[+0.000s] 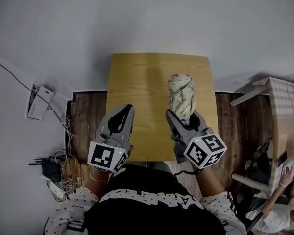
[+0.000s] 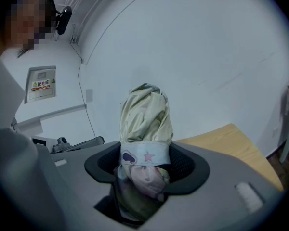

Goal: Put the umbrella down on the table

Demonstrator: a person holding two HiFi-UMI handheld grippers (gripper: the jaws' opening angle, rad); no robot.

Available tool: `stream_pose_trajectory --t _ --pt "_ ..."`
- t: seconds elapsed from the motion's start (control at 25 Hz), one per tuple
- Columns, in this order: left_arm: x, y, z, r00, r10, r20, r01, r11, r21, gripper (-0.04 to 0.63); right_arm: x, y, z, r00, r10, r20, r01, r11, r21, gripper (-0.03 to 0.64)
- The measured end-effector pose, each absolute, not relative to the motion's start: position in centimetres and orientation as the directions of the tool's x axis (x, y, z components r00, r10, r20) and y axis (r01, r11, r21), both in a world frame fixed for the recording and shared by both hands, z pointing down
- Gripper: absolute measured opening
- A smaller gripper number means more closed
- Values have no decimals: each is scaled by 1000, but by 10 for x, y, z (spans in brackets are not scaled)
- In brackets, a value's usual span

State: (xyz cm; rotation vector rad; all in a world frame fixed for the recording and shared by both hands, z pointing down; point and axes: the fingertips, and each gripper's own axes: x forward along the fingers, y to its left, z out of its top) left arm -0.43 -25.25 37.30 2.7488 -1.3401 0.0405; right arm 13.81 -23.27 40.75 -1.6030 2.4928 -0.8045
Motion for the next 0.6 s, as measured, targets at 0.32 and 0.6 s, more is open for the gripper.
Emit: stream_pose_trajectory --t 0.32,0.6 --pt "-5 -260 376 614 -787 65 -789 -611 61 2 145 -244 431 -411 -867 282 -871 282 -402 279" --pt "-5 -266 374 604 -794 63 -797 -602 46 2 147 -259 453 -398 -857 327 -890 274 -364 279"
